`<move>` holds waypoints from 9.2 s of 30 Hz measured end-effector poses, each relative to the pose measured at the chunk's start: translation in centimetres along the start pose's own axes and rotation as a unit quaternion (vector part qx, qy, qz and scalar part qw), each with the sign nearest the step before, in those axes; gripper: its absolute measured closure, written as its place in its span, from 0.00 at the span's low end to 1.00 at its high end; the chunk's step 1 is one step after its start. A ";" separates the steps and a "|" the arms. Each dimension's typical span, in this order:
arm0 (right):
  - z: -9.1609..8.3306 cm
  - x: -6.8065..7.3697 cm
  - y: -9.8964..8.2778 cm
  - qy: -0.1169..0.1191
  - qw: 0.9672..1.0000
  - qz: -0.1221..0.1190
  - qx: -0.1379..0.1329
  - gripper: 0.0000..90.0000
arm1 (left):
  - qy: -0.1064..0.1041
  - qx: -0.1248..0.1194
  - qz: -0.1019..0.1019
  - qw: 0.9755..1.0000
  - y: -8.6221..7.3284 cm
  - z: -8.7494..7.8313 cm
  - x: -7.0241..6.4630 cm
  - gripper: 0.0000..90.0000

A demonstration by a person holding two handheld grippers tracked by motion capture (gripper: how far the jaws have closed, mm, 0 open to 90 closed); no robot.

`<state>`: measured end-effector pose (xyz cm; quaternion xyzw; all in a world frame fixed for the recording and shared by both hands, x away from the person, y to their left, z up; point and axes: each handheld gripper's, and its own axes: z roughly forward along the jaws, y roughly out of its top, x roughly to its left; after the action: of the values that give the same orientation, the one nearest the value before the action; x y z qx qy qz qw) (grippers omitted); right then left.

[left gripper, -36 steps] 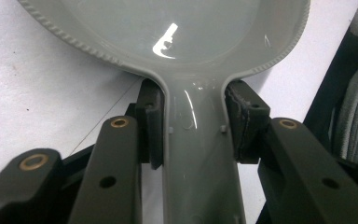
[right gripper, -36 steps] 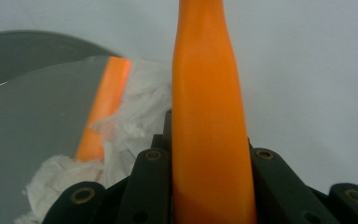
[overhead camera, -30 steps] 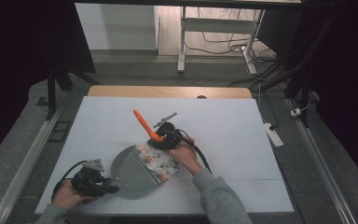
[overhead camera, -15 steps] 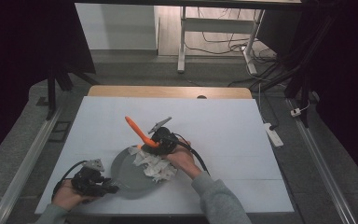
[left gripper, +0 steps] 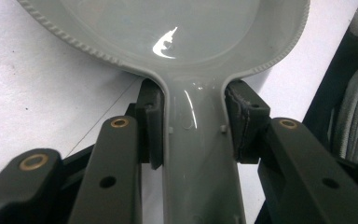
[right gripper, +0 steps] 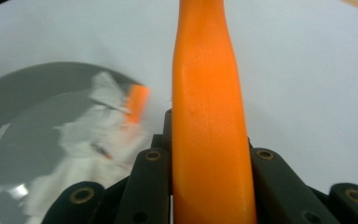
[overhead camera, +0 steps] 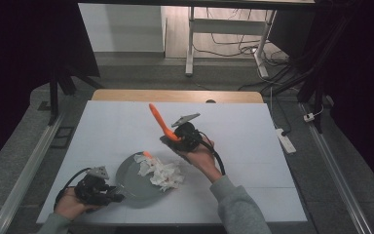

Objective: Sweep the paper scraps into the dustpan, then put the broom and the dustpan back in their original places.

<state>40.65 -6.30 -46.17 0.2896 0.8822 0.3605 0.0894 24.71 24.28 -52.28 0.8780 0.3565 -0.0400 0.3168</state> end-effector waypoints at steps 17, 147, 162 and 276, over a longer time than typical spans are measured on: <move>1.7 -1.8 -3.3 -0.023 0.998 0.041 0.045 0.85 | -0.002 0.004 0.000 1.000 -0.3 -0.3 -0.2 0.68; 3.5 9.9 -1.6 0.080 0.996 -0.011 0.040 0.85 | 0.000 -0.001 -0.012 1.000 0.1 0.4 -0.9 0.68; 0.0 5.6 -1.7 0.033 0.999 0.033 -0.008 0.85 | -0.004 -0.008 -0.013 1.000 -0.1 0.4 -0.7 0.68; -12.0 -3.7 -12.8 0.038 0.994 0.090 -0.051 0.85 | 0.180 -0.187 -0.239 0.936 1.8 -0.5 -0.5 0.68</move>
<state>33.53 -22.79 -46.51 0.3494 0.8356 0.4222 0.0379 25.39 23.32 -50.76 0.6841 0.6084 0.1118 0.3864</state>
